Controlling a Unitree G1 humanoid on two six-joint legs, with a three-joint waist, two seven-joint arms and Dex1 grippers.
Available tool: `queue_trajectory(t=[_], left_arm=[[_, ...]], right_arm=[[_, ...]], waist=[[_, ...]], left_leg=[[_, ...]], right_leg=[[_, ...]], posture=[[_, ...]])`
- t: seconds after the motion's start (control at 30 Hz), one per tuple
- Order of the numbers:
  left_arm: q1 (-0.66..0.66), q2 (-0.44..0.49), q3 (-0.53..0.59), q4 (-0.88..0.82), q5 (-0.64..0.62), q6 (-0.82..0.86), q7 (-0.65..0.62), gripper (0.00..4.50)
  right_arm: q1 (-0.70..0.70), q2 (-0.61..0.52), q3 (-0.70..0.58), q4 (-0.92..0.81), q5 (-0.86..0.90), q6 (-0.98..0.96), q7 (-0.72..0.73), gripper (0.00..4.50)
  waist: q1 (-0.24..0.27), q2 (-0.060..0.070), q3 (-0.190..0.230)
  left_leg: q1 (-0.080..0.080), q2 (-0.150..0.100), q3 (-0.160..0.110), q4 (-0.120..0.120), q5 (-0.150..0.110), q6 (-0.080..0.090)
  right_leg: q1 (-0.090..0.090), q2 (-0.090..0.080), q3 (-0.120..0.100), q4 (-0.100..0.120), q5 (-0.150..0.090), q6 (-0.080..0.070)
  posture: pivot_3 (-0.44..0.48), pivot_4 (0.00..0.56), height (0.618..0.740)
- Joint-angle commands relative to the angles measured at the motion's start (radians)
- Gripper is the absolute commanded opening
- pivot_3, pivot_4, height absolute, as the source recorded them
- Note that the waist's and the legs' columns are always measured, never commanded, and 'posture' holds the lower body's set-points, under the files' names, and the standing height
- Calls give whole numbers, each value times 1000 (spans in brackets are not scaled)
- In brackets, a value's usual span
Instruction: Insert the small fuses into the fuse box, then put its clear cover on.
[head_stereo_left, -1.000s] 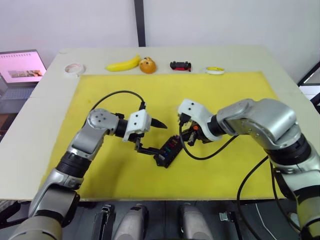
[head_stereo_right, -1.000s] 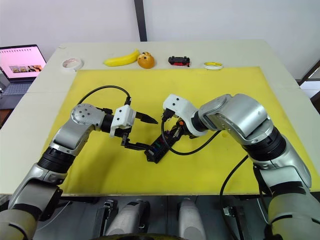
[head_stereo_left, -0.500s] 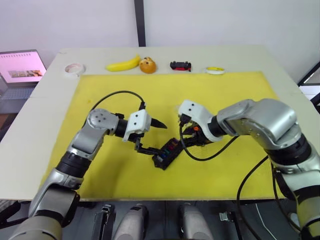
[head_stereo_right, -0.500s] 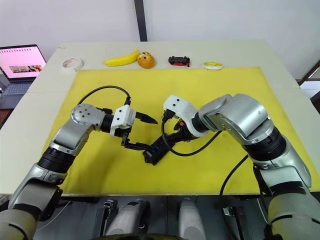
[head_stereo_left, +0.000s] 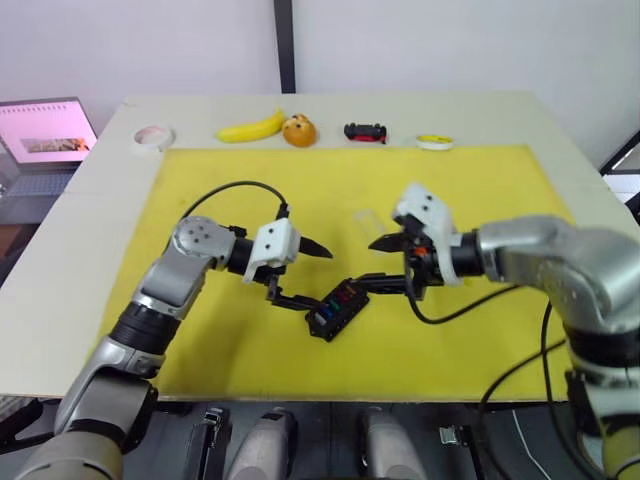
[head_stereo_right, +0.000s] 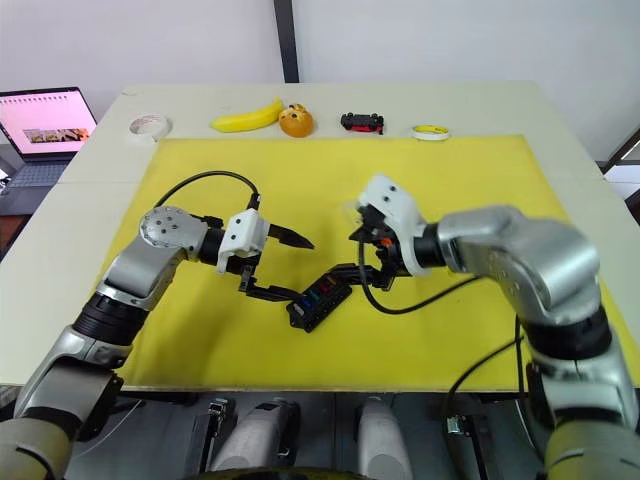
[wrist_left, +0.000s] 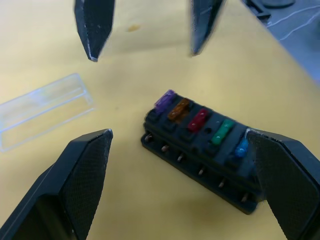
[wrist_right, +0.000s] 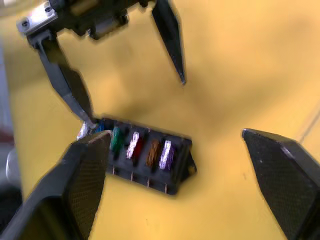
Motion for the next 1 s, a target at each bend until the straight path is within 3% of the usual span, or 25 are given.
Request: queue_trajectory(t=[0.03, 0.17, 0.43, 1.0], left_arm=[[0, 17, 24, -56, -40, 15, -19, 4500], [0, 28, 25, -64, -49, 33, -31, 4500], [-3, 47, 14, -46, -16, 22, -24, 4500], [-12, 33, 5, -18, 19, -6, -20, 4500]], right_arm=[[120, 72, -39, -106, -47, -182, -69, 2140], [238, 147, 10, -117, -136, -306, -159, 24], [293, 193, 68, -128, -173, -341, -226, 24], [283, 183, 108, -120, -173, -296, -242, 24]], waist=[[-4, 0, 0], [-5, 0, 0], [-3, 0, 0], [-3, 0, 0]], left_leg=[[0, 0, 1, 0, 0, 0], [0, 1, 1, 0, 0, 0], [0, 1, 1, 0, 0, 0], [0, 1, 1, 0, 0, 0]], right_leg=[[-1, 0, 0, 0, 0, 0], [-1, 1, 1, 1, 0, 0], [-1, 1, 1, 1, 0, 0], [-1, 1, 1, 1, 0, 0]], posture=[[0, 150, 740], [0, 150, 740], [0, 150, 740], [0, 150, 740]])
